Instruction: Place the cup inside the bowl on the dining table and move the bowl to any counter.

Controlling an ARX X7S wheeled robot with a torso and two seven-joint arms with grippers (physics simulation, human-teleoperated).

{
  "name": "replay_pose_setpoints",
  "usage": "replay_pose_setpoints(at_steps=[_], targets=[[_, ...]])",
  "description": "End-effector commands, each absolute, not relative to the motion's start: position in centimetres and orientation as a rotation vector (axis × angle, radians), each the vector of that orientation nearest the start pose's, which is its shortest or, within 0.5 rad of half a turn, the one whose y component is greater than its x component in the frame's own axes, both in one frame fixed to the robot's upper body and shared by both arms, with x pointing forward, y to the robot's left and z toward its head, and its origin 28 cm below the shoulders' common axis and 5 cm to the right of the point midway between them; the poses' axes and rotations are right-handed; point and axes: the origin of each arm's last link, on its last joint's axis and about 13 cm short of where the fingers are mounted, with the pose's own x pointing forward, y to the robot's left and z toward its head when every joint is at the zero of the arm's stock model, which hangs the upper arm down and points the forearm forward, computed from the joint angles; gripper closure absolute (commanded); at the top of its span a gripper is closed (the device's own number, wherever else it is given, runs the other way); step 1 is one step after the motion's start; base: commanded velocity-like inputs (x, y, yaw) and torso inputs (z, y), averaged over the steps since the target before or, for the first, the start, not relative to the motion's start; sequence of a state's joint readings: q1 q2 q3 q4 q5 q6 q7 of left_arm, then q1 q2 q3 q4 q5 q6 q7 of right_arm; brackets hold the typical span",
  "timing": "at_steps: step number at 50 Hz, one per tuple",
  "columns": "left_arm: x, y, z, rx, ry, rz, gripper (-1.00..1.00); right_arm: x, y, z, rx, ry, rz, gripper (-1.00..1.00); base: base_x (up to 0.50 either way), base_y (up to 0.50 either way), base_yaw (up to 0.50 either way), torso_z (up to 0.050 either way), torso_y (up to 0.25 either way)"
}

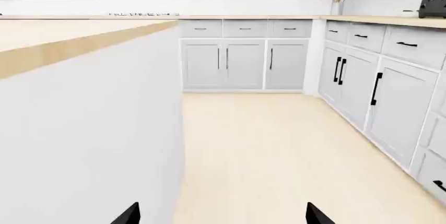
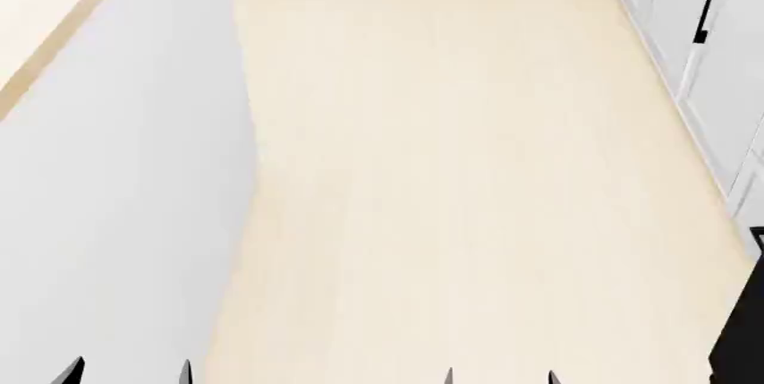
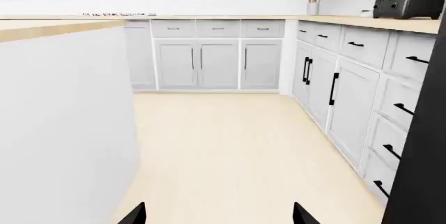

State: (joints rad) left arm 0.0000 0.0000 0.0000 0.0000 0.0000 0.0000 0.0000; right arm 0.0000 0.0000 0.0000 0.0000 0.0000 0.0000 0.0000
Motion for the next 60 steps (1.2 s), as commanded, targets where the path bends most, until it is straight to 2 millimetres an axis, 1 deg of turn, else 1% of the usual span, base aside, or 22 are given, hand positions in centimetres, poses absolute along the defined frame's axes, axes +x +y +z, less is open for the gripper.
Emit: replay_pose_setpoints(at_steps=[1,15,37,41,42,60], targets=[[20.99,20.54,1.24,-0.001,0.003,-0.006,-1.00,21.06,-9.61,1.18,0.003,0.001,0.001,-1.00,0.00,0.00,0.00,0.000,0.000],[21.15,20.17,1.21,0.003,0.016,-0.012,-1.00,20.96,-9.55,1.00,-0.007,0.024,0.002,-1.00,-0.01,0.00,0.00,0.000,0.000],[20.98,20.41,1.05,0.004,0.024,-0.011,-1.00,21.01,-9.50,1.17,0.002,0.019,0.006,-1.00,-0.49,0.00,0.00,0.000,0.000],[20.98,20.40,1.12,0.004,0.020,-0.010,-1.00,21.00,-9.50,1.21,-0.010,0.015,0.003,-1.00,-0.40,0.26,0.00,0.000,0.000],[20.99,20.39,1.13,0.007,0.021,-0.011,-1.00,21.01,-9.47,1.25,-0.045,0.011,0.007,-1.00,-0.02,0.50,0.00,0.000,0.000],[21.01,20.41,1.08,0.009,0.026,-0.010,-1.00,21.02,-9.40,1.16,-0.058,0.007,0.012,-1.00,0.00,0.50,0.00,0.000,0.000]])
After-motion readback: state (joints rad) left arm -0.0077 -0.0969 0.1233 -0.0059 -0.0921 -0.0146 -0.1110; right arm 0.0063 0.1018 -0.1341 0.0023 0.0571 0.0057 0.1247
